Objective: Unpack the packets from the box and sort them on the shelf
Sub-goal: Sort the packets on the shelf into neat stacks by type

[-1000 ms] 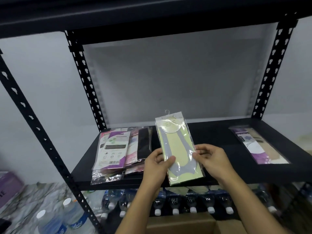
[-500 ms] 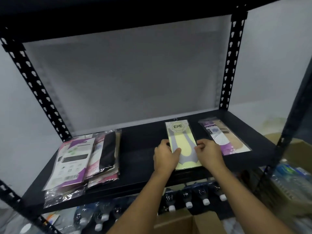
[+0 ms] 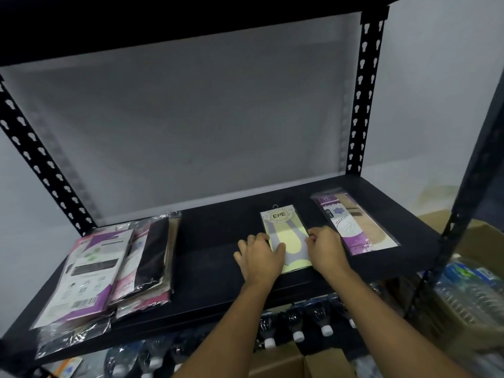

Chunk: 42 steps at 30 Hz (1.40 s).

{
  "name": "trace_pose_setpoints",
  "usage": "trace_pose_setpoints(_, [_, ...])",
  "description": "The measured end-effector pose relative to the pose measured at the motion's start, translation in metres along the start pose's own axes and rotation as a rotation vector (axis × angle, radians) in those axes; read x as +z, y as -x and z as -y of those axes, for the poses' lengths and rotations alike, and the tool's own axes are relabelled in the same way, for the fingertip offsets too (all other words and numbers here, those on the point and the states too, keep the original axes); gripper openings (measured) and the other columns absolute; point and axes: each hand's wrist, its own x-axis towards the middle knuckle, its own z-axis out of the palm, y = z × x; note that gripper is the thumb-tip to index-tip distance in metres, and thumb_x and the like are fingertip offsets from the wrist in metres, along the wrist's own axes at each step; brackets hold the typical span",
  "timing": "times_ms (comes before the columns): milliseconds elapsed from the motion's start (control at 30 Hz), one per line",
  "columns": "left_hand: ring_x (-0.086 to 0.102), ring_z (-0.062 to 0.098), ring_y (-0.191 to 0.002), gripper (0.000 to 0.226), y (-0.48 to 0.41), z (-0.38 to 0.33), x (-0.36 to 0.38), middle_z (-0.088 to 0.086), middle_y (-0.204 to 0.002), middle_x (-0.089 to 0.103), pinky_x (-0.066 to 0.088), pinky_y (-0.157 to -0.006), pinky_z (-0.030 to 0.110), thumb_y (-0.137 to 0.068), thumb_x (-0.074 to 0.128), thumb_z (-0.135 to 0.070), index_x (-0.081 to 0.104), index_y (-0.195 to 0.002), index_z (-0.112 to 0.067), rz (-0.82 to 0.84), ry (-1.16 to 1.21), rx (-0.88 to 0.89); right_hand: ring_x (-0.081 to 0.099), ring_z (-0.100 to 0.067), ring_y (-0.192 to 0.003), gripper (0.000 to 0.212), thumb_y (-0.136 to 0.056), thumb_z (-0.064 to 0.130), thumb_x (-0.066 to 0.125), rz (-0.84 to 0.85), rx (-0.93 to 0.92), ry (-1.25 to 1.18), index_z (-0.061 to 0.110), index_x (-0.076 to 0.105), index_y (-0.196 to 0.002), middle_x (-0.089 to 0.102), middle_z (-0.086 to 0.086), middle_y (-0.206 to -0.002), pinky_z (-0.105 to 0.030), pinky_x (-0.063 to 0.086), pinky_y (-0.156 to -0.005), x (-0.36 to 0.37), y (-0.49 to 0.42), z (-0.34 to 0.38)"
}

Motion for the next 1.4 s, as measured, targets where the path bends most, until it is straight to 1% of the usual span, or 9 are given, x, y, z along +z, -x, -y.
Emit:
trace_pose_setpoints(100, [0.041,0.022,-0.118,0.044,-0.001,0.002,0.000,-0.002,-0.123,0.056,0.029,-0.097,0.037,-0.088,0.056,-0.051,0.058,-0.122,-0.024,0.014,0.009,0.006,0.056,-0.027,-0.094,0.018,-0.089,0.003,0.057,-0.018,-0.012,-0.008,-0.002,0.067,-0.102,0.052,-0.015,-0.109,-0.029,0.045,-0.084,0.002,0.001,-0.002])
trace_pose_setpoints(200, [0.041,0.021,-0.117,0.042,0.000,0.003,-0.002,-0.002,-0.121,0.057,0.030,-0.097,0.038,-0.088,0.056,-0.051,0.057,-0.121,-0.025,0.028,0.056,0.002,0.054,-0.029,-0.102,0.023,-0.089,0.005,0.057,-0.038,-0.030,-0.011,-0.003,0.065,-0.108,0.052,-0.016,-0.112,-0.033,0.047,-0.090,0.001,0.004,0.002])
trace_pose_setpoints(400, [0.043,0.015,-0.116,0.039,0.008,0.012,-0.032,-0.006,-0.116,0.055,0.029,-0.098,0.036,-0.089,0.059,-0.044,0.054,-0.123,-0.026,-0.002,0.217,0.015,0.052,-0.027,-0.107,0.026,-0.087,0.014,0.061,-0.062,-0.088,-0.075,0.002,0.065,-0.111,0.055,-0.014,-0.113,-0.034,0.050,-0.086,0.007,0.021,0.029])
trace_pose_setpoints(567, [0.045,0.008,-0.112,0.035,0.017,0.040,-0.080,-0.012,-0.109,0.053,0.032,-0.097,0.033,-0.088,0.062,-0.039,0.055,-0.121,-0.029,-0.126,0.277,0.059,0.054,-0.013,-0.084,0.023,-0.087,0.018,0.062,-0.013,-0.161,-0.188,0.006,0.067,-0.106,0.061,-0.008,-0.102,-0.017,0.037,-0.073,0.028,0.045,0.076])
trace_pose_setpoints(733, [0.051,0.011,-0.107,0.029,0.024,0.082,-0.135,-0.015,-0.100,0.051,0.043,-0.098,0.045,-0.085,0.065,-0.036,0.058,-0.113,-0.030,-0.269,0.278,0.053,0.050,-0.006,-0.075,0.020,-0.088,0.020,0.062,0.075,-0.225,-0.278,0.010,0.067,-0.104,0.058,-0.001,-0.095,-0.017,0.040,-0.071,0.058,0.070,0.130])
trace_pose_setpoints(867, [0.054,0.016,-0.109,0.030,0.031,0.126,-0.172,-0.008,-0.108,0.057,0.045,-0.097,0.043,-0.085,0.065,-0.036,0.059,-0.113,-0.026,-0.332,0.214,-0.005,0.055,-0.004,-0.074,0.020,-0.088,0.024,0.062,0.205,-0.212,-0.351,0.012,0.066,-0.103,0.061,0.000,-0.088,-0.012,0.041,-0.064,0.083,0.087,0.168])
trace_pose_setpoints(1033, [0.048,0.018,-0.119,0.041,0.038,0.174,-0.192,-0.003,-0.125,0.055,0.035,-0.102,0.043,-0.088,0.058,-0.045,0.054,-0.124,-0.026,-0.255,0.024,-0.129,0.057,-0.006,-0.069,0.023,-0.089,0.032,0.061,0.336,-0.122,-0.430,0.009,0.066,-0.093,0.060,0.007,-0.073,-0.020,0.046,-0.063,0.104,0.108,0.208])
trace_pose_setpoints(1167, [0.041,0.019,-0.125,0.046,0.038,0.197,-0.193,-0.003,-0.134,0.051,0.028,-0.105,0.042,-0.091,0.049,-0.051,0.053,-0.130,-0.025,-0.177,-0.085,-0.134,0.054,-0.004,-0.057,0.022,-0.085,0.032,0.067,0.366,-0.041,-0.422,0.011,0.063,-0.077,0.058,0.005,-0.064,-0.013,0.040,-0.048,0.115,0.116,0.224])
trace_pose_setpoints(1400, [0.032,0.022,-0.131,0.058,0.036,0.205,-0.193,0.003,-0.141,0.044,0.021,-0.110,0.042,-0.094,0.038,-0.058,0.052,-0.135,-0.020,-0.130,-0.184,-0.134,0.054,-0.001,-0.063,0.015,-0.083,0.022,0.069,0.344,0.029,-0.478,0.009,0.066,-0.089,0.058,0.009,-0.070,-0.013,0.039,-0.053,0.116,0.117,0.232])
